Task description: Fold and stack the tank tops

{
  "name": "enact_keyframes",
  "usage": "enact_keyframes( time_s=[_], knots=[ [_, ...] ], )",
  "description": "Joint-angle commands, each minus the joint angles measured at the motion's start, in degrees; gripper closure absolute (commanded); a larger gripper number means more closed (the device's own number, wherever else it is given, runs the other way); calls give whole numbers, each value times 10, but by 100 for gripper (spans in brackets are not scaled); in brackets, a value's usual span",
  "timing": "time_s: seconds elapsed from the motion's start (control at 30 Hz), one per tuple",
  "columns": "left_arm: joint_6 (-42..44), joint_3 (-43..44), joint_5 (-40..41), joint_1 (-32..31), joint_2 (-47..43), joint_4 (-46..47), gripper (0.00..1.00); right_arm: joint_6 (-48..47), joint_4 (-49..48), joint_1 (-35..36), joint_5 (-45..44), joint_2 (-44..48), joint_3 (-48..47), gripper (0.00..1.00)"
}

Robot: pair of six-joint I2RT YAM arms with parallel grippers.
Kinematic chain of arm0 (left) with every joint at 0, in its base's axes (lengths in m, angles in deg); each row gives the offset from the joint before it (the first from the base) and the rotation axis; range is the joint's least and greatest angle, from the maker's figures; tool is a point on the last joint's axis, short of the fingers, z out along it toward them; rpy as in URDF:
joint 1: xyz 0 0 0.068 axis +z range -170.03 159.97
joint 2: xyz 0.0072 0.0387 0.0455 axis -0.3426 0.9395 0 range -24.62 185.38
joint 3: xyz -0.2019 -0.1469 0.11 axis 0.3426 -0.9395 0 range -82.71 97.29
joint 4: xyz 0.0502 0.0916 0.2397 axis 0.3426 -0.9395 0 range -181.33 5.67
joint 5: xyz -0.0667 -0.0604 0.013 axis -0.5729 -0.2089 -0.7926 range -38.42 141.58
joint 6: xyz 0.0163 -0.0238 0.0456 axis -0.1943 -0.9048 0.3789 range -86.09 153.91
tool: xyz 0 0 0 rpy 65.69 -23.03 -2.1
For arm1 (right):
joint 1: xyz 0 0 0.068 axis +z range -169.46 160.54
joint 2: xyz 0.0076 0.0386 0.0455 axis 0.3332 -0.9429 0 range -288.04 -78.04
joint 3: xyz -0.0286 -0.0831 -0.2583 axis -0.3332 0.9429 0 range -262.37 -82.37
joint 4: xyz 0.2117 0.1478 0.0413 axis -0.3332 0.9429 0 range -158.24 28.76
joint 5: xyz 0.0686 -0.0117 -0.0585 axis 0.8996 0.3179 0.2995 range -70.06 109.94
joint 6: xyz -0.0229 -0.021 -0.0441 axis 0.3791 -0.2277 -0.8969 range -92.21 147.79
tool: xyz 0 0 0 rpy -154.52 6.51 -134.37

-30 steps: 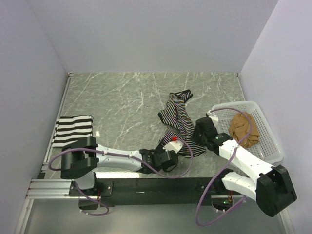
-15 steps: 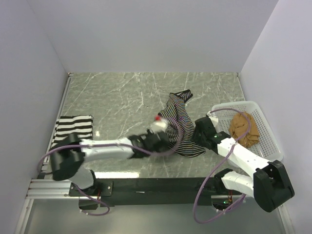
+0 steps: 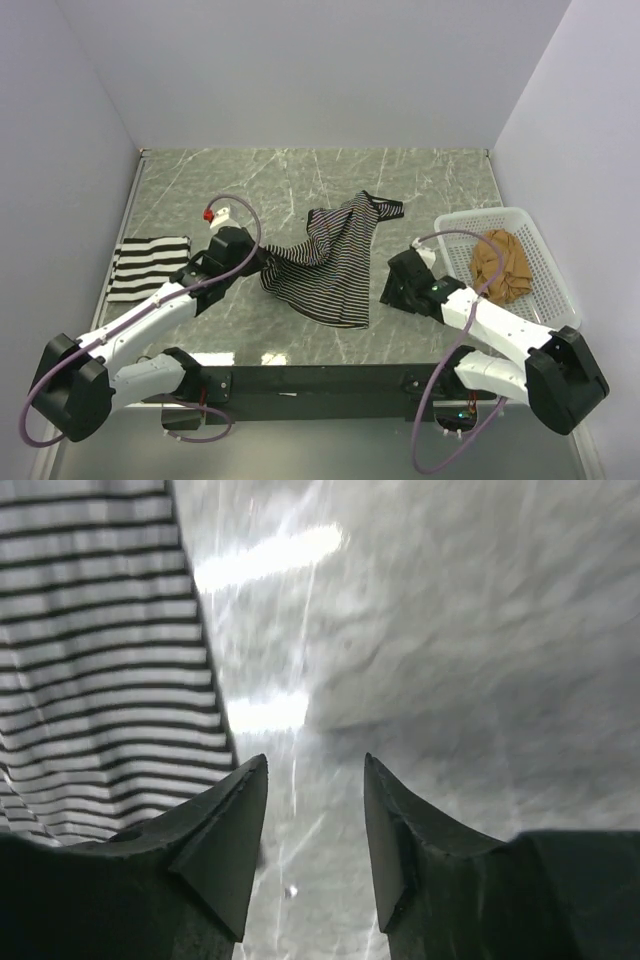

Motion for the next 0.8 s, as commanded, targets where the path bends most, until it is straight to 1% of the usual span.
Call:
enact_keyframes(
  time_s=[0.0, 0.07, 0.1, 0.2, 0.33, 0.47, 0.57, 0.63, 0.7, 0.73, 0.77],
  knots=[
    [-24, -9, -62, 18, -15, 39, 99, 44, 15, 47, 8, 21, 26, 50],
    [-23, -17, -70, 23, -20, 41, 99, 74, 14, 74, 9, 26, 30, 50],
    [-23, -19, -72, 29, -21, 43, 99, 84, 15, 108, 6, 24, 28, 50],
    [-24, -28, -89, 39, -20, 55, 99, 122, 15, 159, -16, 0, 20, 50],
    [-23, -37, -100, 41, -23, 58, 99, 153, -4, 191, -22, -39, 20, 50],
    [-15, -35, -99, 43, -32, 48, 99, 165, 4, 210, -37, -72, 11, 51],
    [-9, -32, -98, 46, -40, 40, 99, 167, 4, 220, -43, -89, 7, 58],
    [-7, -27, -101, 46, -41, 35, 99, 172, 8, 225, -48, -103, 3, 83],
    [0, -22, -112, 48, -40, 34, 99, 174, 21, 233, -55, -111, 1, 97],
    [2, -19, -116, 49, -39, 32, 99, 173, 27, 233, -60, -113, -1, 100],
    [9, -16, -126, 51, -38, 27, 99, 173, 40, 234, -69, -108, -5, 100]
  ],
)
